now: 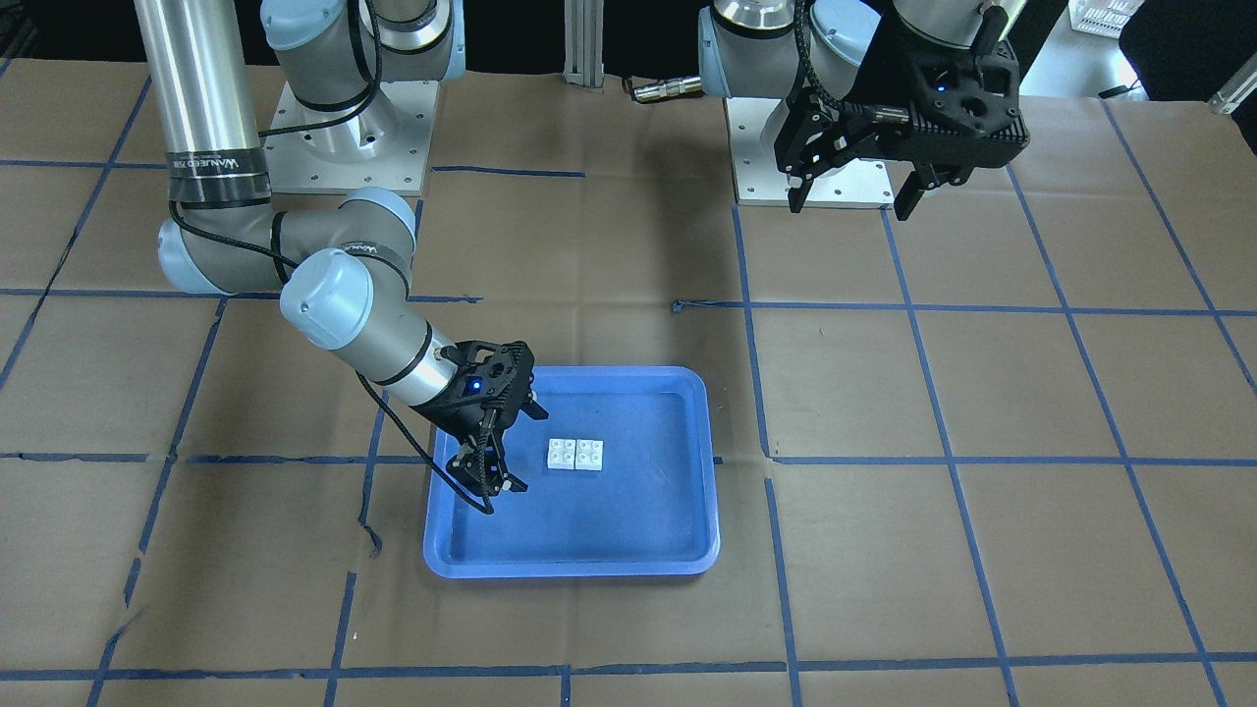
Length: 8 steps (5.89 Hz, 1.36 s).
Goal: Assemble white blocks and place on blue tray
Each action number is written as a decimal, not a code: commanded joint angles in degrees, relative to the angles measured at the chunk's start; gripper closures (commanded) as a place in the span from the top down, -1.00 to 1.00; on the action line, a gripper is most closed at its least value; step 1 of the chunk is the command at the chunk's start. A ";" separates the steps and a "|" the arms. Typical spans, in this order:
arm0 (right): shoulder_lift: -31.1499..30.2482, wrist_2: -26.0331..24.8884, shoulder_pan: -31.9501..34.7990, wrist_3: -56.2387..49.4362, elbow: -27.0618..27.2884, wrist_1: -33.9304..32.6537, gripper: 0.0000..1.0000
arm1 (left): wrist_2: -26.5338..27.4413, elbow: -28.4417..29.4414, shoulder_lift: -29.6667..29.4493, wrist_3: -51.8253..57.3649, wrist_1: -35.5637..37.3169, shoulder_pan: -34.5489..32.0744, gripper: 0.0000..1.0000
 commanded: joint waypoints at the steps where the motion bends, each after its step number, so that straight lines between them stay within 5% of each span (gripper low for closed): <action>1: -5.09 -6.31 -0.55 3.11 -5.37 17.12 0.99 | 0.00 -0.03 0.01 0.04 0.03 0.04 0.99; 3: -10.27 -15.52 -2.13 11.95 -9.86 34.88 1.00 | 0.00 -0.03 0.01 0.04 0.03 0.04 0.99; 4: -11.86 -16.43 -3.79 15.92 -11.01 37.84 1.00 | 0.00 -0.03 0.01 0.04 0.03 0.04 0.99; 6: -15.64 -24.32 -6.18 41.04 -13.47 39.36 1.00 | -0.09 -0.03 0.01 -0.04 0.29 0.04 0.99; 8: -21.35 -29.79 -6.00 69.70 -20.29 58.08 1.00 | -0.09 -0.03 0.01 -0.04 0.29 0.04 0.99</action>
